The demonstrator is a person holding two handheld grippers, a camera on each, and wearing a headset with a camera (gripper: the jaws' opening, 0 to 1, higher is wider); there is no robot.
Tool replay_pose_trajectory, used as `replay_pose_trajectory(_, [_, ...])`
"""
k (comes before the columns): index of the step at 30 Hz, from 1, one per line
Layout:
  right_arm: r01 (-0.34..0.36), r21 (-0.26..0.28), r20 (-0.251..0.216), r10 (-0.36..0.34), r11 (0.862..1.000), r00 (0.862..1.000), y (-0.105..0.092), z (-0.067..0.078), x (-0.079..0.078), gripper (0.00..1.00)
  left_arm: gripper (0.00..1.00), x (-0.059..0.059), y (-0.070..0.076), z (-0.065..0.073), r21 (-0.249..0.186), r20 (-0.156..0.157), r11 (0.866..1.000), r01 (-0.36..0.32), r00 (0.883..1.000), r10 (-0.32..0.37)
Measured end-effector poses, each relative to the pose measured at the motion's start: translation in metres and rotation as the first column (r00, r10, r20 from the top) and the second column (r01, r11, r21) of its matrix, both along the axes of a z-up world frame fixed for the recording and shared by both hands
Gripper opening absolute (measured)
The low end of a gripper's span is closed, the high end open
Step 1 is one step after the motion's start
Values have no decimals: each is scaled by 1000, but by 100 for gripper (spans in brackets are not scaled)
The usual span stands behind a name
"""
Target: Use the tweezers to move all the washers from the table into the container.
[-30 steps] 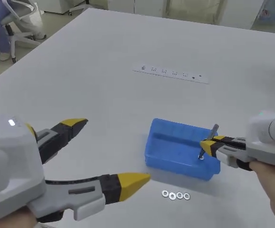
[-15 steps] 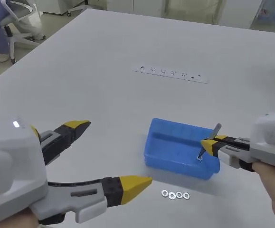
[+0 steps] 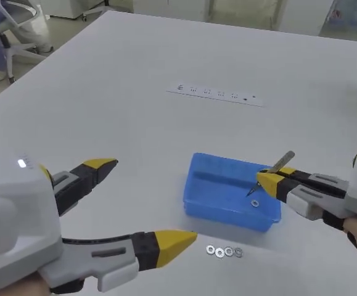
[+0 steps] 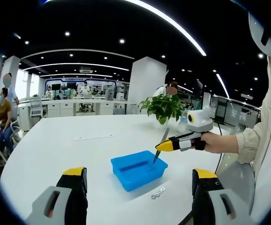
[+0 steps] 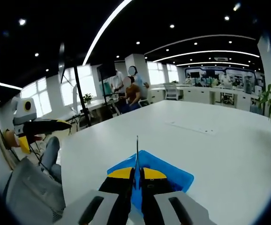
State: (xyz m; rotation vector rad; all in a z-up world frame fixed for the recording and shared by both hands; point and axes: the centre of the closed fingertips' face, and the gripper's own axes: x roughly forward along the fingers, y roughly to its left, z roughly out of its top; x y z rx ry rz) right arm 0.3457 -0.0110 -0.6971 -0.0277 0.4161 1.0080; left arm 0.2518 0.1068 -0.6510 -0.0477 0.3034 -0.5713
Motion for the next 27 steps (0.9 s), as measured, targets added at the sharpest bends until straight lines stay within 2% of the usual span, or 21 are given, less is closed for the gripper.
replay_pose_trajectory(4, [-30, -4, -30, 30, 1000, 999, 3, -7, -12, 2, 95, 0, -1, 0, 3, -1, 1000, 6, 1000, -6])
replay_pose_trajectory(11, [-75, -29, -114, 72, 997, 991, 6, -36, -34, 2, 94, -2, -2, -3, 9, -11, 1000, 15, 1000, -15])
replay_pose_trajectory(18, [-85, -69, -209, 68, 994, 975, 0, -69, -46, 3, 94, -3, -3, -4, 15, -16, 1000, 21, 1000, -21])
replay_pose_trajectory(22, [-80, -76, -218, 62, 994, 974, -1, -75, -48, 3, 94, -3, -4, -5, 22, -21, 999, 29, 999, -29])
replay_pose_trajectory(27, [-73, -78, -211, 55, 994, 976, -1, -75, -46, 3, 94, -4, -5, -7, 32, -26, 999, 38, 999, -37])
